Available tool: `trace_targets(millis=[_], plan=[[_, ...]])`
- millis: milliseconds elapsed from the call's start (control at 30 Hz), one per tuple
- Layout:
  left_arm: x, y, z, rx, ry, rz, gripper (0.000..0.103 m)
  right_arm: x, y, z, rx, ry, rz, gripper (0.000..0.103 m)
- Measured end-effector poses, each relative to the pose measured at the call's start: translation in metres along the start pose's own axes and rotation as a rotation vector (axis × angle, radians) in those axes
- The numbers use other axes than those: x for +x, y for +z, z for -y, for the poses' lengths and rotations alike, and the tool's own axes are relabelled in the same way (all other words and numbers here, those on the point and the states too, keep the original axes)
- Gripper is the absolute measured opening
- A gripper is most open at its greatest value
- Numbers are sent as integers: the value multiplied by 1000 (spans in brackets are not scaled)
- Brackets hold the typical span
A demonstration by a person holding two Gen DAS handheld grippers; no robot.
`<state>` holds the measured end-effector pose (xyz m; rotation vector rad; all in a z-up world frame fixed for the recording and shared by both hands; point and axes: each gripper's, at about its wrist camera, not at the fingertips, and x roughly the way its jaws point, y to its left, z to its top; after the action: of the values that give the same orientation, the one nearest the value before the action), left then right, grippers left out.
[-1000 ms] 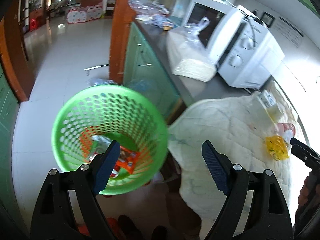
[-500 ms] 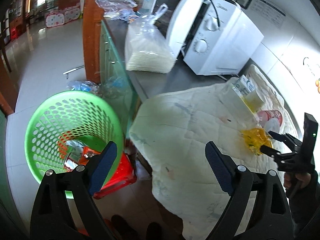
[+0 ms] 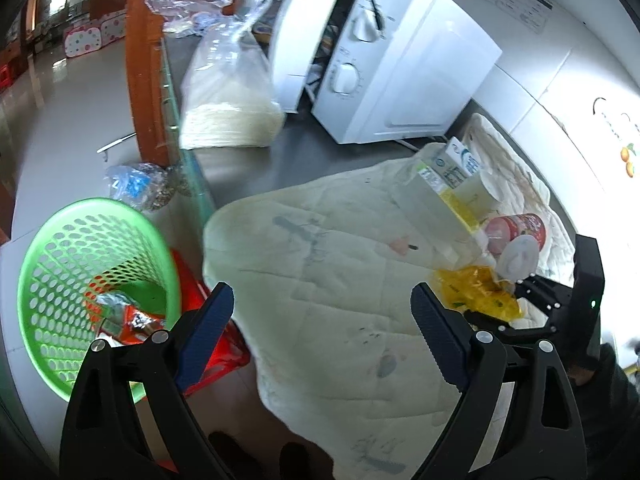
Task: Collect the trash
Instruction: 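Grasp the yellow plastic bag with the right tool, then grasp the yellow-labelled plastic bottle with the left tool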
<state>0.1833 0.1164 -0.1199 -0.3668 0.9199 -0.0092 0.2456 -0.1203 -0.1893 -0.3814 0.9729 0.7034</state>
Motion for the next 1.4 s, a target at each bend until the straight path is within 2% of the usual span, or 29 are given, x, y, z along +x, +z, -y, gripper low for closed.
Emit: trace_targets(millis=[167,367,500,767,1033,1100,1167,1267,1400], plan=[[15,12,23,-21,-55,-36,89,-11,-7,1,49,49,39,40],[34,29,67,-17,-85,-68,89,-36,-26,0,127,85,79,40],[61,47,95,-85,-110,-117,89,-53,-40,-2,166,103,107,40],[117,67,119,-258,-44,-215,89,-82,-66,1,205,116,160,40],[151,58,113,-402,-2,-262,87,-85,-79,11,238,123,174,41],[158,55,114,-415,1,-272,83,-85,-80,14,249,121,177,41],[164,51,114,-432,5,-285,74,-86,-81,15,261,121,179,41],[169,47,113,-455,1,-288,72,-87,-82,13,268,123,179,41],[165,49,119,-420,-5,-283,62,-87,-85,13,278,119,171,41]])
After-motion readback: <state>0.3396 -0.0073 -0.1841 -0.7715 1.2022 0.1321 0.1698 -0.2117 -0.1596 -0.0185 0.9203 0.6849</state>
